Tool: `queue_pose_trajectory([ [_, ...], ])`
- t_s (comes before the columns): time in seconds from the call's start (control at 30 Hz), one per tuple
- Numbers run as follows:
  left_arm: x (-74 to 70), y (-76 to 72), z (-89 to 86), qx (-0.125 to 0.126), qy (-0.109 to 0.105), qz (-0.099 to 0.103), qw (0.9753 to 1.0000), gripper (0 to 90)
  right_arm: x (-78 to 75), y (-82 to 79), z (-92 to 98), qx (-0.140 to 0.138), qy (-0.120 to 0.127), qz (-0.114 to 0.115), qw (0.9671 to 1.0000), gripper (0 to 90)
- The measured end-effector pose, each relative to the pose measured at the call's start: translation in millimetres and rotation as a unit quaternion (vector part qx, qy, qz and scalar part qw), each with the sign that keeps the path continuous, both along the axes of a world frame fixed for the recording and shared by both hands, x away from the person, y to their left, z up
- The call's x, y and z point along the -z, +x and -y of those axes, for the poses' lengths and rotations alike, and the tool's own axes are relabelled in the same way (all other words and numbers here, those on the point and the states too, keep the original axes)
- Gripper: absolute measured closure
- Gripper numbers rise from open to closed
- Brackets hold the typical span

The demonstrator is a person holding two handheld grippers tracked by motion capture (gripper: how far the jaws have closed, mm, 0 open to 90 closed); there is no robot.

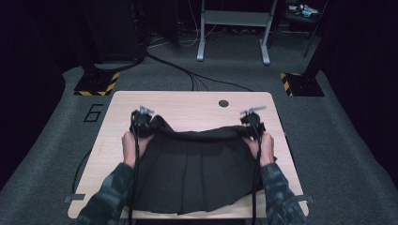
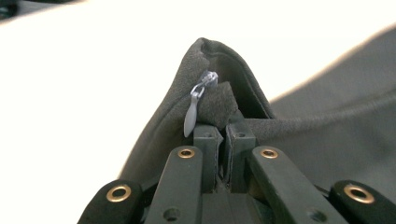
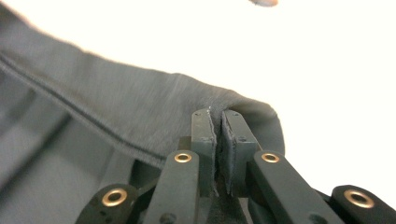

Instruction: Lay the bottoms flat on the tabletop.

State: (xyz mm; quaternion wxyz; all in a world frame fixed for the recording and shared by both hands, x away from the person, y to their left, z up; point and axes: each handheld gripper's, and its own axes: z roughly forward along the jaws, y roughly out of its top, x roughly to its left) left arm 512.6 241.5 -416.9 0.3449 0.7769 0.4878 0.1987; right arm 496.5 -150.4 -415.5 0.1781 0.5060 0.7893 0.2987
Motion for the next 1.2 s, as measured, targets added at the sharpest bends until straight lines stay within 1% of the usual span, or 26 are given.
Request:
queue_pose_trajectory([
  [0.03, -6.2, 12.1, -0.9, -0.025, -0.004, -0.005, 0.9997, 84.0, -8.9, 16.0, -1.9, 0.01, 0.004, -0.008, 0.9999, 78.2],
  [0.07, -11.5, 20.6, -3.4, -0.052, -0.015, -0.006, 0.9985, 75.8, -17.4, 29.0, -3.3, 0.028, 0.009, -0.001, 0.9996, 70.8],
  [0.1, -15.5, 25.8, -6.8, -0.066, -0.019, 0.0, 0.9976, 67.6, -25.7, 38.8, -3.1, 0.047, 0.013, 0.018, 0.9986, 56.8],
  [0.13, -18.8, 28.2, -9.5, -0.083, -0.017, 0.0, 0.9964, 56.9, -32.9, 45.4, -4.3, 0.064, 0.017, 0.022, 0.9976, 43.8],
  [0.17, -20.5, 28.4, -12.4, -0.094, -0.018, 0.003, 0.9954, 45.7, -37.6, 49.4, -6.0, 0.073, 0.012, 0.025, 0.9969, 43.5],
  [0.23, -20.3, 24.0, -17.9, -0.099, -0.018, 0.008, 0.9949, 39.5, -39.8, 50.3, -9.7, 0.069, -0.001, 0.028, 0.9972, 40.1],
  [0.27, -18.5, 20.8, -21.0, -0.094, -0.012, 0.007, 0.9954, 35.0, -37.4, 49.4, -10.8, 0.064, -0.005, 0.018, 0.9977, 38.3],
  [0.3, -15.3, 17.3, -23.2, -0.096, -0.013, 0.009, 0.9953, 33.7, -34.0, 47.2, -10.2, 0.058, -0.005, 0.012, 0.9982, 37.7],
  [0.33, -11.7, 13.8, -26.3, -0.094, -0.014, 0.006, 0.9954, 32.7, -29.6, 44.1, -9.4, 0.055, -0.006, 0.011, 0.9984, 35.6],
  [0.4, -3.3, 6.9, -32.0, -0.087, -0.015, -0.002, 0.9961, 28.5, -18.3, 38.5, -6.3, 0.048, -0.016, -0.002, 0.9987, 31.9],
  [0.43, 0.7, 3.0, -34.2, -0.085, -0.011, -0.006, 0.9963, 27.4, -12.4, 35.0, -4.0, 0.046, -0.018, -0.006, 0.9988, 30.5],
  [0.53, 12.7, -9.2, -39.3, -0.074, -0.012, -0.017, 0.997, 24.3, 4.7, 24.2, 3.5, 0.04, -0.03, -0.021, 0.9985, 29.7],
  [0.57, 16.2, -13.6, -40.2, -0.07, -0.015, -0.018, 0.9973, 22.9, 9.9, 20.8, 6.1, 0.037, -0.029, -0.024, 0.9986, 30.0],
  [0.63, 22.0, -22.4, -39.5, -0.06, -0.004, -0.019, 0.998, 21.7, 18.6, 15.1, 12.1, 0.036, -0.033, -0.033, 0.9983, 30.8],
  [0.67, 24.3, -27.2, -38.9, -0.055, -0.004, -0.02, 0.9983, 21.0, 22.1, 12.1, 15.5, 0.029, -0.029, -0.034, 0.9986, 31.2],
  [0.7, 26.5, -32.3, -38.0, -0.047, -0.006, -0.021, 0.9987, 20.4, 24.1, 7.7, 17.7, 0.031, -0.028, -0.038, 0.9984, 30.8],
  [0.8, 31.3, -51.9, -36.0, -0.029, 0.005, -0.019, 0.9994, 19.8, 26.4, -7.3, 26.1, 0.028, -0.015, -0.036, 0.9989, 31.3],
  [0.83, 33.9, -58.5, -35.7, -0.024, 0.002, -0.02, 0.9995, 19.3, 26.6, -12.9, 28.9, 0.028, -0.014, -0.03, 0.999, 31.4],
  [0.9, 39.2, -71.9, -34.8, -0.013, 0.014, -0.02, 0.9996, 19.0, 26.2, -25.8, 34.3, 0.029, -0.01, -0.027, 0.9992, 32.5],
  [0.93, 42.6, -78.5, -34.8, -0.01, 0.015, -0.02, 0.9996, 18.7, 26.5, -32.4, 37.3, 0.031, -0.01, -0.021, 0.9993, 32.5],
  [0.97, 46.5, -84.7, -35.2, -0.008, 0.017, -0.018, 0.9997, 18.7, 27.0, -39.5, 40.2, 0.031, -0.009, -0.021, 0.9993, 32.8],
  [1.0, 50.0, -90.4, -36.1, -0.003, 0.019, -0.026, 0.9995, 18.7, 28.2, -46.2, 44.2, 0.031, -0.015, -0.015, 0.9993, 33.1],
  [1.07, 59.2, -100.6, -37.2, -0.004, 0.023, -0.028, 0.9993, 18.3, 32.5, -61.4, 52.6, 0.039, -0.015, -0.014, 0.999, 32.8],
  [1.1, 64.3, -105.0, -38.6, -0.009, 0.022, -0.029, 0.9993, 18.2, 36.0, -68.8, 56.5, 0.049, -0.017, -0.017, 0.9985, 32.3],
  [1.17, 75.5, -110.6, -42.6, -0.011, 0.028, -0.039, 0.9988, 18.0, 45.2, -81.1, 65.3, 0.06, -0.021, -0.021, 0.9977, 29.8],
  [1.2, 80.7, -112.0, -45.6, -0.009, 0.031, -0.048, 0.9983, 17.8, 50.0, -86.6, 68.6, 0.07, -0.02, -0.027, 0.997, 28.9],
])
